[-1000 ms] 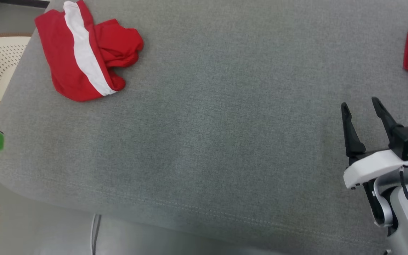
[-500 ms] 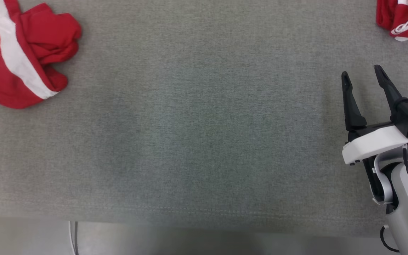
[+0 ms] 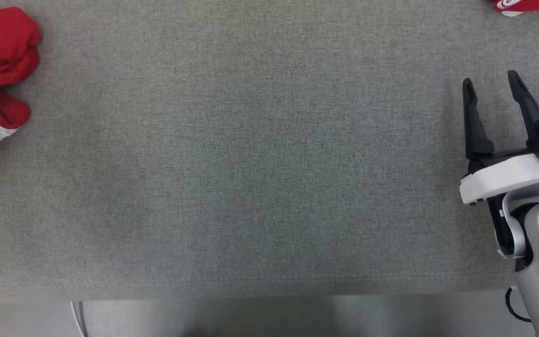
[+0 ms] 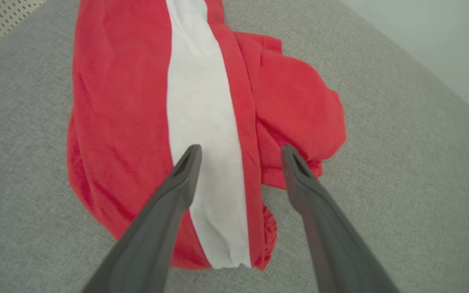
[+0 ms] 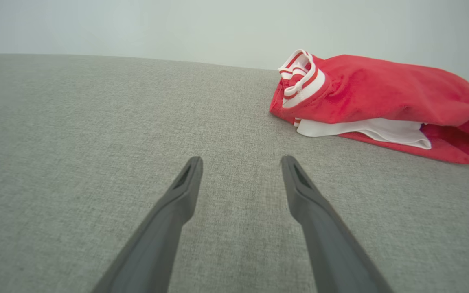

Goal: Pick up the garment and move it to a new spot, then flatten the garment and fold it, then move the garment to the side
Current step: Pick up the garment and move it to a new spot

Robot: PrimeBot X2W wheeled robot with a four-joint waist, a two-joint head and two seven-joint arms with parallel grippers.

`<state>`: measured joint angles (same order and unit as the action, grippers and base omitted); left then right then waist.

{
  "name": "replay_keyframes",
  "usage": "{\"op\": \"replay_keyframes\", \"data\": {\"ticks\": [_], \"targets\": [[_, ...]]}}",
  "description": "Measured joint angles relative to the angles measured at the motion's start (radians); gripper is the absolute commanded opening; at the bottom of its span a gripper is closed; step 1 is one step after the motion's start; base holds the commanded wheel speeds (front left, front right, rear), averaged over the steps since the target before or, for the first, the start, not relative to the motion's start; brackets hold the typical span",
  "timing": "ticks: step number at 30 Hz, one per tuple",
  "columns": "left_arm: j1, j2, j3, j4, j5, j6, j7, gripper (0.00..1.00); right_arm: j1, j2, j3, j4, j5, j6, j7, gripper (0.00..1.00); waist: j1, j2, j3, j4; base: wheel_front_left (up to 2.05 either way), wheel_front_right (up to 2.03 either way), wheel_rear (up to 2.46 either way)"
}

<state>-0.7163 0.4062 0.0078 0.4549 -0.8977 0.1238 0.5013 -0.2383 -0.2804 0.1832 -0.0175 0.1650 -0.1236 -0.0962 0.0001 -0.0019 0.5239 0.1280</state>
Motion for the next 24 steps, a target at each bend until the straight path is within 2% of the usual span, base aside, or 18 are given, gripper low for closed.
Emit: {"op": "replay_keyframes", "data": {"ticks": [5,16,18,19,20,24], "targets": [[-0.007,0.004,0.002,0.076,0.053,0.0,0.001,1.0,-0.005,-0.001,-0.003,0.0,0.0,0.0,0.0,1.0,0.0,0.0,0.008,-0.005,0.0,0.0,0.0],[-0.042,-0.012,0.043,0.184,0.067,0.0,-0.011,1.0,-0.02,-0.001,-0.007,0.0,-0.001,0.0,-0.001,1.0,0.0,0.0,0.02,-0.014,0.0,0.0,0.0],[-0.048,-0.015,0.035,0.185,0.067,0.0,-0.011,0.43,-0.02,-0.001,-0.007,0.0,-0.001,0.0,-0.001,1.0,0.0,0.0,0.022,-0.016,0.0,0.0,0.0],[-0.052,-0.016,0.03,0.185,0.067,0.001,-0.011,0.17,-0.02,-0.001,-0.007,0.001,-0.001,0.0,-0.001,1.0,0.0,0.0,0.024,-0.016,0.0,0.0,0.0],[-0.059,-0.021,0.027,0.184,0.067,0.001,-0.011,0.0,-0.02,-0.001,-0.007,0.001,-0.001,0.0,-0.001,1.0,0.0,0.0,0.025,-0.017,0.0,0.0,0.0],[-0.095,-0.053,0.019,0.179,0.063,-0.001,-0.01,0.0,-0.02,0.0,-0.011,0.01,-0.001,0.0,-0.007,1.0,0.0,0.0,0.025,-0.017,0.0,0.0,0.0]]}}
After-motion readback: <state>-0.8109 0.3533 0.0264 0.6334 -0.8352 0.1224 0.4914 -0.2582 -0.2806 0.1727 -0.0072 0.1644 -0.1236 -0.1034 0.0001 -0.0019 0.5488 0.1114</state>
